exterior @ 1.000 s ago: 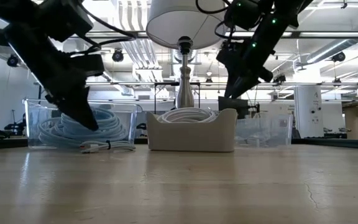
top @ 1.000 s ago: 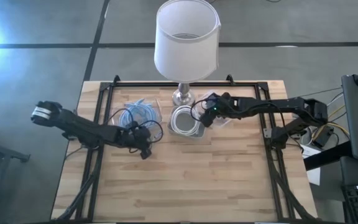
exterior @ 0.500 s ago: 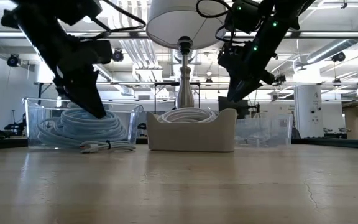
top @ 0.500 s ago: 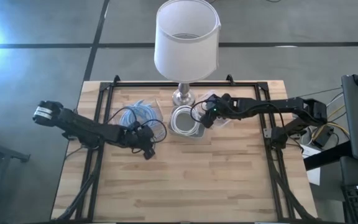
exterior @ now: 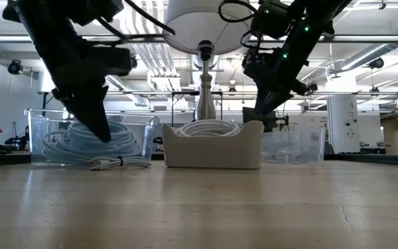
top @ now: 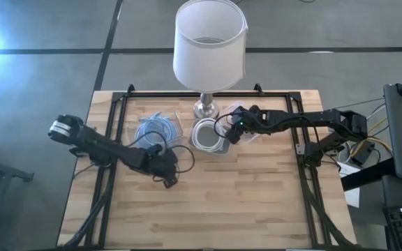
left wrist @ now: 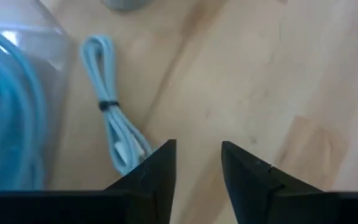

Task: Pick & Place USB Port
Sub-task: Put the blue USB cable into the right transparent bin

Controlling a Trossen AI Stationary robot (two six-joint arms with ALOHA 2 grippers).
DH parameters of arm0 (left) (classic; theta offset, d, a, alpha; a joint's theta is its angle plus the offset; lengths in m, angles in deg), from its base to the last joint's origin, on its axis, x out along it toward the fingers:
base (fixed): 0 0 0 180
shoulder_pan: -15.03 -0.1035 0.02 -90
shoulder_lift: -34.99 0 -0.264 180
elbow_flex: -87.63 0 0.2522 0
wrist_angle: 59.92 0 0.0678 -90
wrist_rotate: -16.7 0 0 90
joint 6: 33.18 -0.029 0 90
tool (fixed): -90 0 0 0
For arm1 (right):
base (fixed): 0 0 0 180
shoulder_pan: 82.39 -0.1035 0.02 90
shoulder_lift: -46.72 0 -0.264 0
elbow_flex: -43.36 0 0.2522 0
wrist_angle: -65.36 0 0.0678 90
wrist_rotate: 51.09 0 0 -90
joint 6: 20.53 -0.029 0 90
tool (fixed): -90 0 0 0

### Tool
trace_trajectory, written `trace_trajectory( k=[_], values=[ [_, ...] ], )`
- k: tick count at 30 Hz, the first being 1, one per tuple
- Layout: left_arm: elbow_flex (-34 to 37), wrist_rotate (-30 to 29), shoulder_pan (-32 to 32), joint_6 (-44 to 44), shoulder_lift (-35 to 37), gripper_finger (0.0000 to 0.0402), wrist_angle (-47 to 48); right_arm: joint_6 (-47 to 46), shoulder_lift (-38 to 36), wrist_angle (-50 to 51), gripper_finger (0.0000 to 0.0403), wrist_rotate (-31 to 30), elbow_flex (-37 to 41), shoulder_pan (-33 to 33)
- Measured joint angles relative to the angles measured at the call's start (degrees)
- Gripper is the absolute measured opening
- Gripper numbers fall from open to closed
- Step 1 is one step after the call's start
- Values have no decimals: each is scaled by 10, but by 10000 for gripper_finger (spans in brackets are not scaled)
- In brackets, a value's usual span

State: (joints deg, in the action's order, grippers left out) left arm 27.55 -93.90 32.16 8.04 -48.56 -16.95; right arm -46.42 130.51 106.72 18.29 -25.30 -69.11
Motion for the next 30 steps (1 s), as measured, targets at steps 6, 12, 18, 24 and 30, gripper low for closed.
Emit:
trace_trajectory(
  k=[6,12,18,24,30],
  values=[
    [-75,4,2,50,-93,133,127,0,0,-1,146,0,4,0],
    [-115,-56,-2,110,-151,133,183,0,0,-1,139,0,10,0],
    [-116,-68,-18,120,-158,133,174,0,0,0,137,1,15,0],
    [-116,-78,-28,96,-157,133,173,0,0,0,143,1,16,0],
    [-116,-79,-35,84,-157,133,170,4,0,0,145,1,16,0]
  ],
)
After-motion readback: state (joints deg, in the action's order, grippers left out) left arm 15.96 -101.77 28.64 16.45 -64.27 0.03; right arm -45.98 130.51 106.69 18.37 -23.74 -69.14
